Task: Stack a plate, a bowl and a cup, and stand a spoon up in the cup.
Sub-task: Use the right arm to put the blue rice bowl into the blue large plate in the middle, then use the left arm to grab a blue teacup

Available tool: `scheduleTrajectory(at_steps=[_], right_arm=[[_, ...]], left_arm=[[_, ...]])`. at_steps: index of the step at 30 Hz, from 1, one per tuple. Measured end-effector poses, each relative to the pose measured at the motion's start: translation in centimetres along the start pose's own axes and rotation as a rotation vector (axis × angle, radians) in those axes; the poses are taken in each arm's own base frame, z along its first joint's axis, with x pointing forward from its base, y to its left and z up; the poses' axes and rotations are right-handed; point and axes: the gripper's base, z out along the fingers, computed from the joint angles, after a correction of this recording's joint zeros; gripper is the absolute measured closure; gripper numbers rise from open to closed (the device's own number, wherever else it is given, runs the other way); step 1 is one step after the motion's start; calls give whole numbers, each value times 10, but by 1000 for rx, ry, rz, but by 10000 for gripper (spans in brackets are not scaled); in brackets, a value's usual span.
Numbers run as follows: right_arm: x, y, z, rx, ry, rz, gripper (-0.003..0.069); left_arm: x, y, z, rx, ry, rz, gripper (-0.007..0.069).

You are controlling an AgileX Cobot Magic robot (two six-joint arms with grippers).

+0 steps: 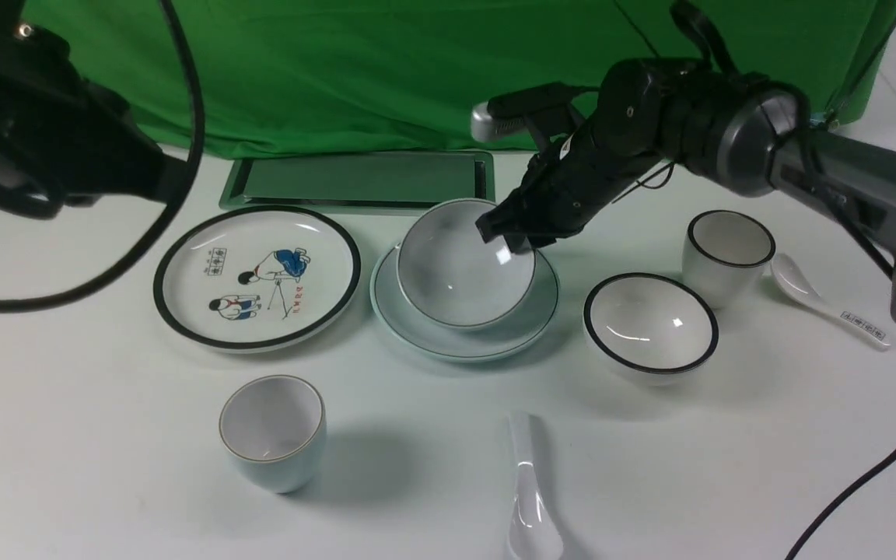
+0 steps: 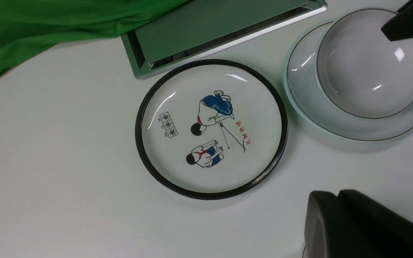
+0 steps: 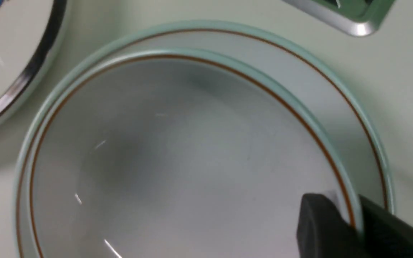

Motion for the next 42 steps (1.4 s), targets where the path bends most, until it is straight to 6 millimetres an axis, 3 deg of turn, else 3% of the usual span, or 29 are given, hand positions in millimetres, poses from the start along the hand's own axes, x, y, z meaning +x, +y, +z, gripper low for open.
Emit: scheduleTrajectory(at_steps=[5,8,10,13,15,16,20,24,27,28,35,42], right_arm=[[-2,0,-1,3,-11,0,473],[-7,1,-10,-1,11,-13,291],[-13,1,-19,-1,28,-29,228],[-23,3,-46,2,93,-98,150],[-32,5,-67,9,107,-134,138],[-31,4,-67,10,116,-136,137],[-43,8,-118,42,52,-159,129],[-36,14,-162,51,24,-163,127],[-26,16,-176,66,46,-171,127],[-14,16,-183,79,81,-174,127],[33,19,-193,83,213,-175,127],[52,21,-193,74,266,-162,127]], left_arm=[[3,2,18,-22,77,-15,583],[7,1,36,-13,156,-22,467],[8,-1,44,3,184,-30,398],[13,-7,66,61,262,-31,253],[17,-10,82,91,312,-34,181],[18,-11,85,94,324,-34,167],[31,-16,126,125,449,-45,85],[47,-21,154,156,571,-63,99],[53,-23,163,165,620,-66,130],[57,-24,169,169,647,-68,163],[65,-26,180,192,697,-51,345],[72,-28,192,203,730,-37,531]])
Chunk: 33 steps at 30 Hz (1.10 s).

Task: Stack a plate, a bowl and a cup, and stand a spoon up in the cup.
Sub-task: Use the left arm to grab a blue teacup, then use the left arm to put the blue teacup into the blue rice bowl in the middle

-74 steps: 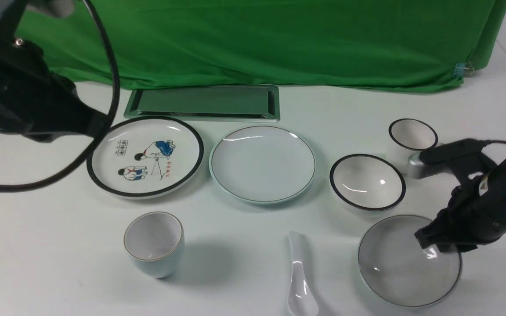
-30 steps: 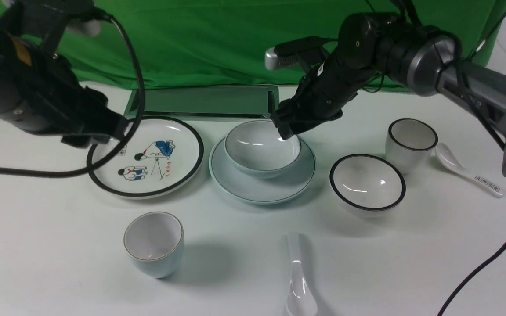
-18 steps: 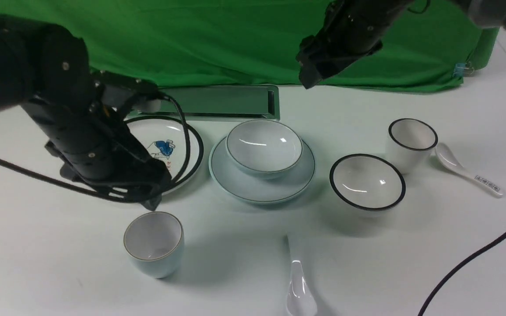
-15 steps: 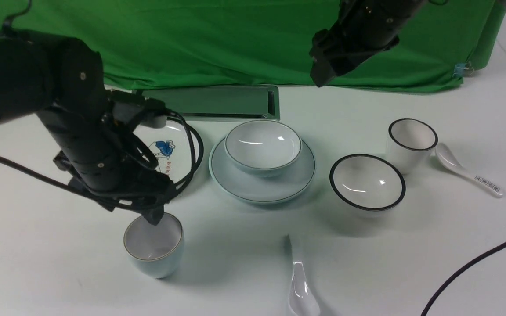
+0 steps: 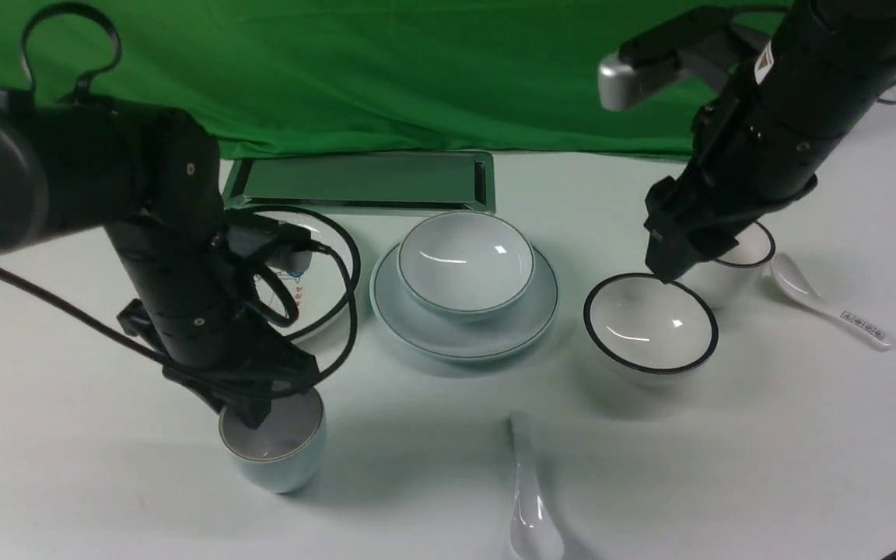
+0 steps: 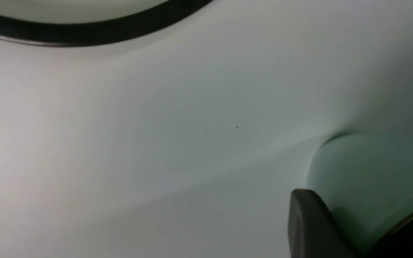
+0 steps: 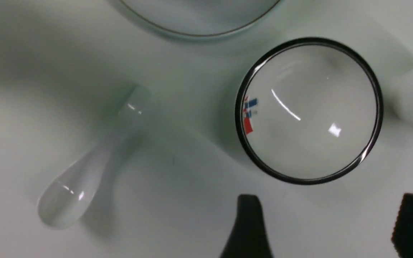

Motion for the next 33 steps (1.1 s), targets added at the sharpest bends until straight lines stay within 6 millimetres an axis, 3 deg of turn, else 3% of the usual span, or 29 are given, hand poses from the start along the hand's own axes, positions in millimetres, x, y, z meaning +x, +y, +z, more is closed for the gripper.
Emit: scheduleTrajectory(at_steps=[3,6,11,13,17,18,21,26,29,33], right_arm=[[5,1,0,-3,10,2,127],[6,2,-4,0,2,1,127],[10,2,-16,10,-26,1,127],[11,1,-20,17,-36,2,127],[11,1,-20,18,-37,2,127],[11,1,-20,18,-37,1,127],[11,1,-20,17,-36,1,127],[11,1,-20,17,-36,1,149],[11,1,-20,17,-36,1,156],[10,0,-20,22,-50,1,163]], left_arm=[[-1,0,0,0,1,4,615],[-4,-1,-8,1,-9,17,627],[-25,-7,-66,26,-188,36,629],[-48,-15,-107,40,-354,75,629],[-81,-27,-135,41,-468,136,629],[-100,-31,-138,44,-481,157,629],[-130,-34,-124,58,-464,179,629],[-172,-29,-72,69,-438,157,629],[-179,-26,-45,74,-386,148,629],[-182,-24,-27,78,-351,144,627]])
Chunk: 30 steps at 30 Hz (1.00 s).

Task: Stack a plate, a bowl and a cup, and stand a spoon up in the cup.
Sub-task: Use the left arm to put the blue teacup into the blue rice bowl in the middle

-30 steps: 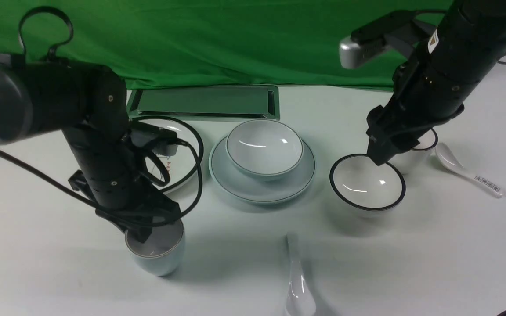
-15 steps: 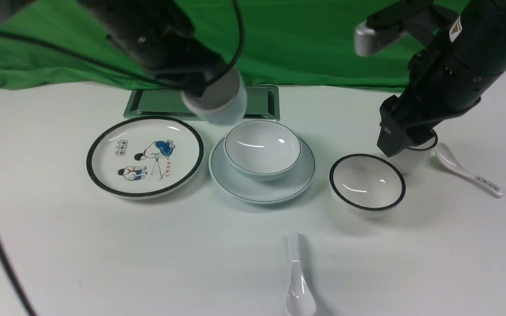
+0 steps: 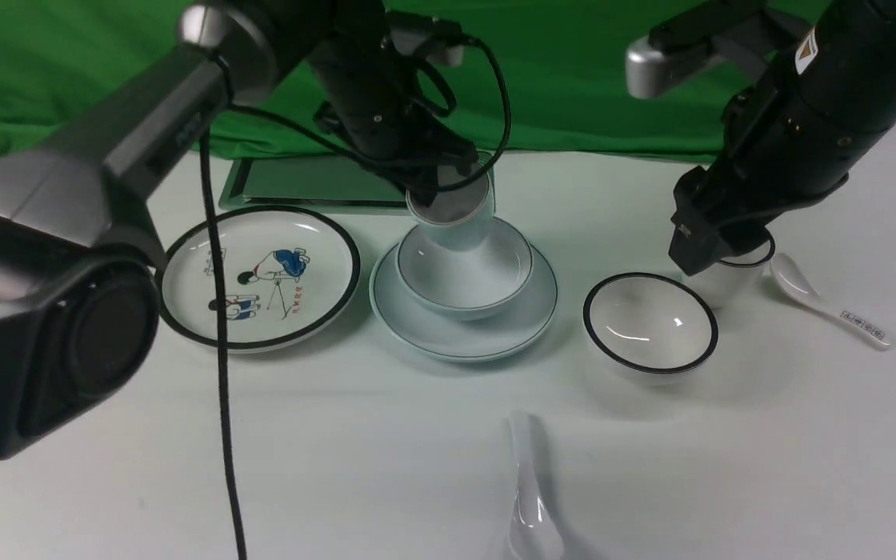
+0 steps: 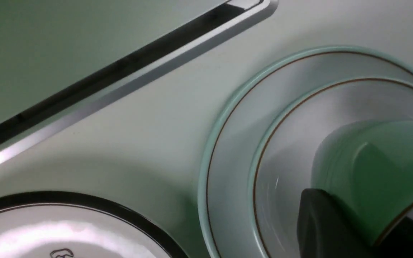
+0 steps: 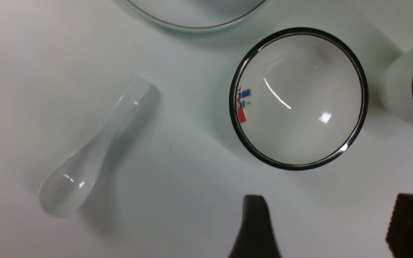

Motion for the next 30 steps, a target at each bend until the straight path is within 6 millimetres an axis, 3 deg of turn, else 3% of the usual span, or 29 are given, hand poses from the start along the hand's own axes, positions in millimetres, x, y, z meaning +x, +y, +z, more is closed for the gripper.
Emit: scheduleTrajectory(at_steps=[6,11,14,21,25,26,27,28,29,30], right_arm=[[-2,-1,0,6,-20,1,163],[-3,-1,0,10,-28,0,164],[-3,-1,0,13,-32,0,164],[-3,-2,0,17,-34,-2,164],[-3,-2,0,17,-33,-2,165],[-3,-2,0,17,-33,-2,165],[-1,-1,0,7,-12,1,165],[0,0,1,1,-1,3,165],[1,2,1,-4,7,8,167],[2,3,2,-6,12,9,169]], left_arm=[[6,0,17,17,42,-10,613],[9,-12,27,30,70,22,570],[11,-23,32,19,88,60,512],[10,-18,27,-65,96,70,340],[-1,-21,-9,-91,19,83,237],[-1,-21,-9,-91,18,82,237],[-9,-26,-45,-104,-64,83,204],[-11,-28,-59,-107,-93,84,198],[-15,-33,-89,-117,-156,88,191],[-15,-34,-94,-119,-166,89,191]])
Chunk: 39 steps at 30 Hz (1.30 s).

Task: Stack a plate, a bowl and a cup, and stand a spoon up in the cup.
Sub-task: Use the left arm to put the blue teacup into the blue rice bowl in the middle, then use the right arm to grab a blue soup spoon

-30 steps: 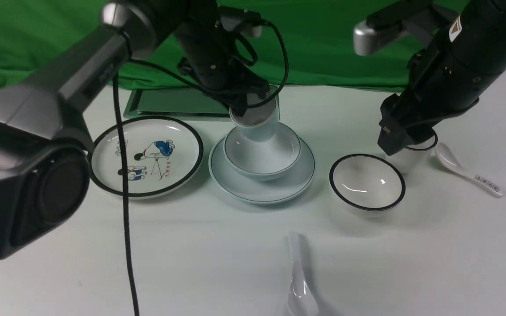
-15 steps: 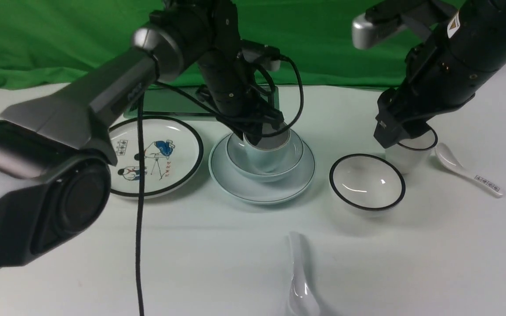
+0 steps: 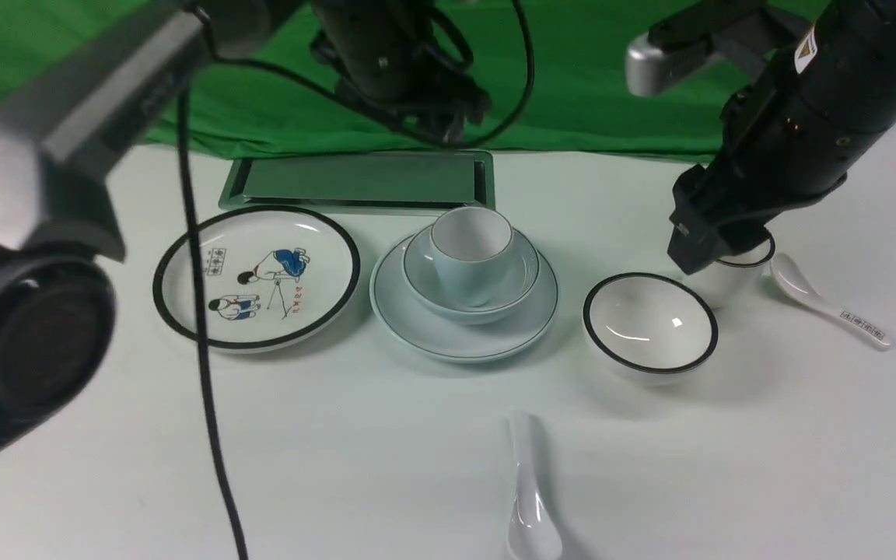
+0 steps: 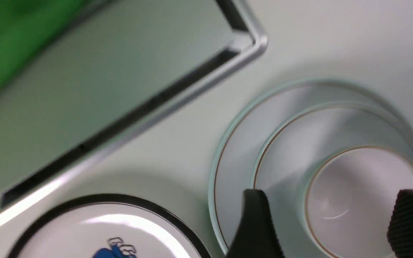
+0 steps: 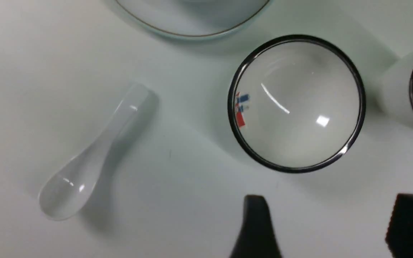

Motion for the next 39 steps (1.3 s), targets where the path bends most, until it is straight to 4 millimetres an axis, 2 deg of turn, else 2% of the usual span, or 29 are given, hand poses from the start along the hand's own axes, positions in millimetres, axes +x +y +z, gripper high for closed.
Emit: scheduleTrajectory(at_steps=[1,2,3,4,5,6,7,8,10,11,12,15,16,18,19,20,21,24,26,27,28,31,35,39], right_arm=[[3,6,2,-9,17,-4,175],[4,12,3,-16,24,-15,181],[6,21,5,-26,35,-32,187],[6,22,5,-27,33,-37,188],[10,39,10,-49,60,-77,199],[15,51,16,-66,89,-108,208],[15,56,17,-70,92,-121,210],[22,76,27,-97,132,-176,225],[31,99,41,-121,167,-238,240],[32,101,43,-123,162,-244,243],[37,121,55,-137,141,-287,252],[38,133,67,-138,72,-252,254],[37,134,70,-137,55,-223,253],[31,134,77,-127,-6,-150,232],[30,134,78,-127,-10,-143,229],[24,131,84,-122,-50,-90,190],[21,128,89,-118,-63,-63,167],[12,120,109,-109,-103,19,94],[9,115,125,-101,-104,63,85],[8,114,128,-100,-101,71,85],[8,109,141,-94,-85,102,90],[10,100,164,-82,-35,171,107],[12,91,182,-71,-6,250,123],[9,93,189,-75,-29,297,141]], left_arm=[[-8,-1,-42,-19,-82,3,194],[-10,-2,-69,-37,-130,6,204],[-11,-2,-95,-56,-175,7,223],[-11,-2,-100,-59,-183,7,228],[-7,-4,-137,-89,-238,9,277],[-1,-5,-161,-105,-263,10,323],[0,-5,-164,-111,-265,10,332],[12,-7,-187,-124,-273,11,405],[32,-10,-204,-140,-247,15,503],[34,-11,-205,-140,-243,15,512],[57,-14,-210,-140,-202,17,594],[94,-20,-213,-134,-176,14,649],[102,-21,-207,-131,-159,12,655],[142,-28,-202,-125,-143,-10,661],[143,-28,-206,-127,-154,-12,661],[169,-32,-196,-119,-136,-32,661],[187,-35,-193,-112,-129,-40,661],[234,-44,-188,-97,-155,-71,661],[258,-49,-186,-89,-186,-82,661],[262,-50,-186,-86,-197,-85,661],[276,-52,-185,-84,-214,-89,661],[296,-56,-186,-85,-242,-91,661],[307,-58,-190,-88,-271,-90,661],[308,-59,-192,-89,-287,-84,661]])
